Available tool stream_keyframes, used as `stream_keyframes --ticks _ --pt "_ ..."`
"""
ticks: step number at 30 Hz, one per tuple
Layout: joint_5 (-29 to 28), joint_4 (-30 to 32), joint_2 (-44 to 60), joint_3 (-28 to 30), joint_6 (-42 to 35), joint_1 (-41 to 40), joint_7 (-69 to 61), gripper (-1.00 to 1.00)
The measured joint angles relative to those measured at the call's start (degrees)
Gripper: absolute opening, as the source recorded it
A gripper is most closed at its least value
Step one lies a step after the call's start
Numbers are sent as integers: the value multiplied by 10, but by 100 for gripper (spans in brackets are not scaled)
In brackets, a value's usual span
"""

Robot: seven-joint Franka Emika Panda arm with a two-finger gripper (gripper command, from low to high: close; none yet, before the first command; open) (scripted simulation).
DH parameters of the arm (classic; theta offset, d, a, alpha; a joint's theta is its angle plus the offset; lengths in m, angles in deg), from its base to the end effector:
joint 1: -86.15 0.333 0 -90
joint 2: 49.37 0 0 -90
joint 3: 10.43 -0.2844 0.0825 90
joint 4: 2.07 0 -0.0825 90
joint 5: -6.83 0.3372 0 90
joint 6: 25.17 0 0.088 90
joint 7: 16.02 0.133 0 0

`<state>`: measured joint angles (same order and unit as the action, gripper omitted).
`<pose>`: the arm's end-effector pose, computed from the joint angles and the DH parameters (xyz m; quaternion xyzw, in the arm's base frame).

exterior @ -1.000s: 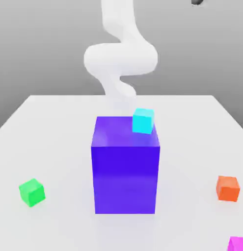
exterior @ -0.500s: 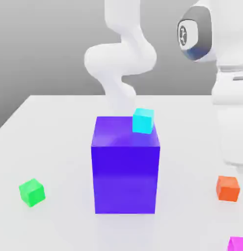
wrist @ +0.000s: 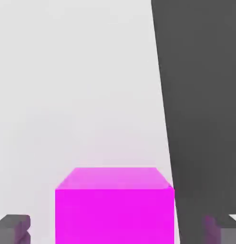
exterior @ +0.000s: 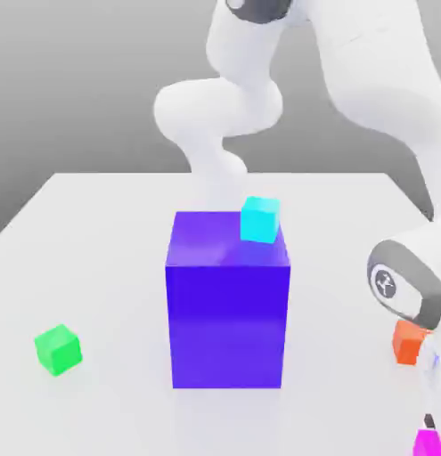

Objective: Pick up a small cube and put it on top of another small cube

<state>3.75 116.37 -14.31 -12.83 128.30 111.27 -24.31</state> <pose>0.4808 0.2528 0.1207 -0.9451 -0.3266 -0.0002 0.0001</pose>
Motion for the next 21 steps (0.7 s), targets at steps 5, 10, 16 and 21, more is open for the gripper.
stream_keyframes --ticks 5,10,16,21 --pt "0 1 -2 0 -3 0 -1 -100" --pt "3 14 -73 2 -56 -9 -9 -100" --pt "8 73 -134 54 -51 -94 -70 -100" --pt "10 130 -185 107 -41 -167 -124 -100"
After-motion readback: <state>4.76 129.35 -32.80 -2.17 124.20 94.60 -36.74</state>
